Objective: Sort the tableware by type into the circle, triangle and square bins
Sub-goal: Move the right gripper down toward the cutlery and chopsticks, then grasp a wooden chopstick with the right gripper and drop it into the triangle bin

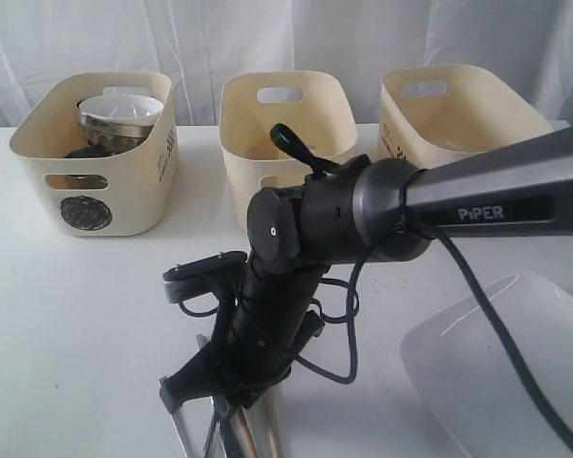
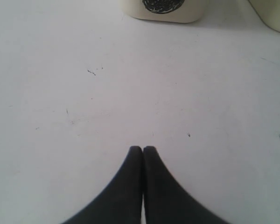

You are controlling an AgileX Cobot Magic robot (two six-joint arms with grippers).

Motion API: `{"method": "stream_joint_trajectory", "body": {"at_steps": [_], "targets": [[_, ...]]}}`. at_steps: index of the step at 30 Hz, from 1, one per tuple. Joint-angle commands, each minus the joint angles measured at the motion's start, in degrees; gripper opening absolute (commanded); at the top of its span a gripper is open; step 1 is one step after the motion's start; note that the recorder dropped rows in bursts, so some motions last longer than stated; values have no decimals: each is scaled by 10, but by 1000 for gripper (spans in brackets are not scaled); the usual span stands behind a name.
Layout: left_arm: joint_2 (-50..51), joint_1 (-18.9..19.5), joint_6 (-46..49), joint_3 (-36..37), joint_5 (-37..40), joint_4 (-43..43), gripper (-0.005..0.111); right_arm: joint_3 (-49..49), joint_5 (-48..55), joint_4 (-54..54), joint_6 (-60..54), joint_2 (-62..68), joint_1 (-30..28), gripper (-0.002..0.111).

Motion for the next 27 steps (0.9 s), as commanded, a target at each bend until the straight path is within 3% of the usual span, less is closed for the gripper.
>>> {"method": "stream_joint_trajectory", "body": {"at_steps": [1, 5, 12, 21, 23, 25, 27], "targets": [[-3, 0, -3, 4, 25, -6, 0, -4, -16, -2, -3, 13, 1, 25], [-3, 0, -3, 4, 25, -6, 0, -4, -3, -16, -3, 24, 1, 21], [-3, 0, -3, 4, 25, -6, 0, -4, -11, -26, -2, 24, 1, 0], [-3, 0, -3, 4, 25, -6, 0, -60, 23, -32, -2, -70, -1, 0], [-3, 0, -3, 4, 25, -6, 0, -102, 19, -77, -2, -124, -1, 0], [-3, 0, -3, 4, 25, -6, 0, -142, -18, -211, 18, -184, -1, 0], [-3, 0, -3, 4, 25, -6, 0, -143, -84, -344, 156, -231, -15, 0]]}}
